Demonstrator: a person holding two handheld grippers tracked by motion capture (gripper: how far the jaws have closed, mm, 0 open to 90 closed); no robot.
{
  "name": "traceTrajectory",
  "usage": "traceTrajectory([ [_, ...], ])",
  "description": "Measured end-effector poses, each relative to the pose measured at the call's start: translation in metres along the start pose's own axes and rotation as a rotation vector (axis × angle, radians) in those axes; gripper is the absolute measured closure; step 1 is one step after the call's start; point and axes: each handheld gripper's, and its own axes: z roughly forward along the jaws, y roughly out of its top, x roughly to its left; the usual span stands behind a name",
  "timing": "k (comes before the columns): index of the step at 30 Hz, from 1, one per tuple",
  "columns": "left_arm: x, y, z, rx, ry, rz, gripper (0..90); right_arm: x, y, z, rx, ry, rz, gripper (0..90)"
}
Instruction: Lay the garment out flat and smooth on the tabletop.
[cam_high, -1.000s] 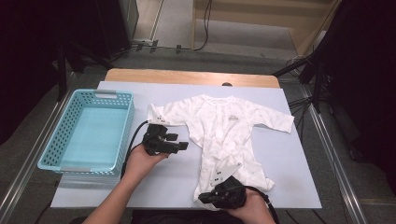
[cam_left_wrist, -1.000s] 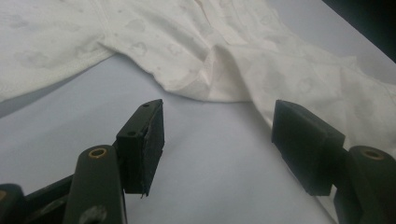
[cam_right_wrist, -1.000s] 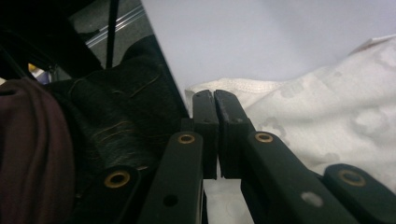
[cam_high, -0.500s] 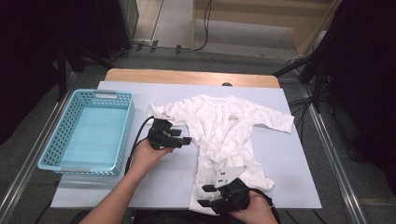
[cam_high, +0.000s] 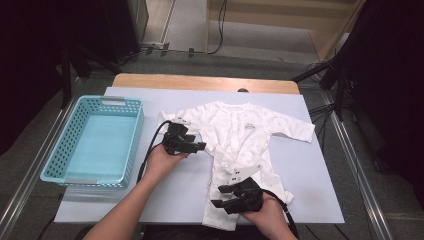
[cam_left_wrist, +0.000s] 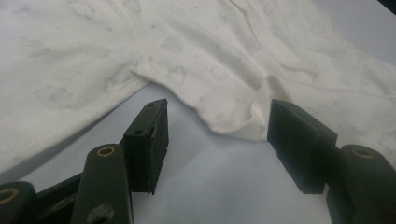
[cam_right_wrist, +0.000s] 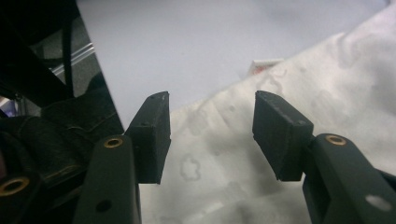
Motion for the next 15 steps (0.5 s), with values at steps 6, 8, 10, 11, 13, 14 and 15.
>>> traceTrajectory([
  [6, -0.002, 0.005, 0.015, 0.017, 0.016, 0.003, 40.1, -0.002, -0.003, 0.008, 0.034, -0.038, -0.008, 45.2],
  [8, -0.002, 0.004, 0.020, 0.023, 0.026, 0.002, 40.8, -0.003, -0.004, 0.012, 0.046, -0.048, -0.016, 45.4],
  [10, -0.001, 0.004, 0.023, 0.020, 0.036, 0.007, 42.7, -0.002, -0.006, 0.016, 0.049, -0.058, -0.033, 47.1],
  [11, -0.002, 0.003, 0.024, 0.019, 0.039, 0.013, 44.1, -0.001, -0.007, 0.017, 0.048, -0.061, -0.046, 47.8],
  [13, -0.003, 0.002, 0.024, 0.020, 0.053, 0.036, 46.3, 0.001, -0.008, 0.018, 0.040, -0.074, -0.065, 52.2],
  [14, -0.004, 0.001, 0.024, 0.017, 0.068, 0.047, 48.0, 0.002, -0.009, 0.019, 0.035, -0.089, -0.067, 55.3],
  [15, -0.005, 0.001, 0.025, 0.014, 0.076, 0.051, 50.4, 0.003, -0.009, 0.019, 0.028, -0.109, -0.068, 59.6],
])
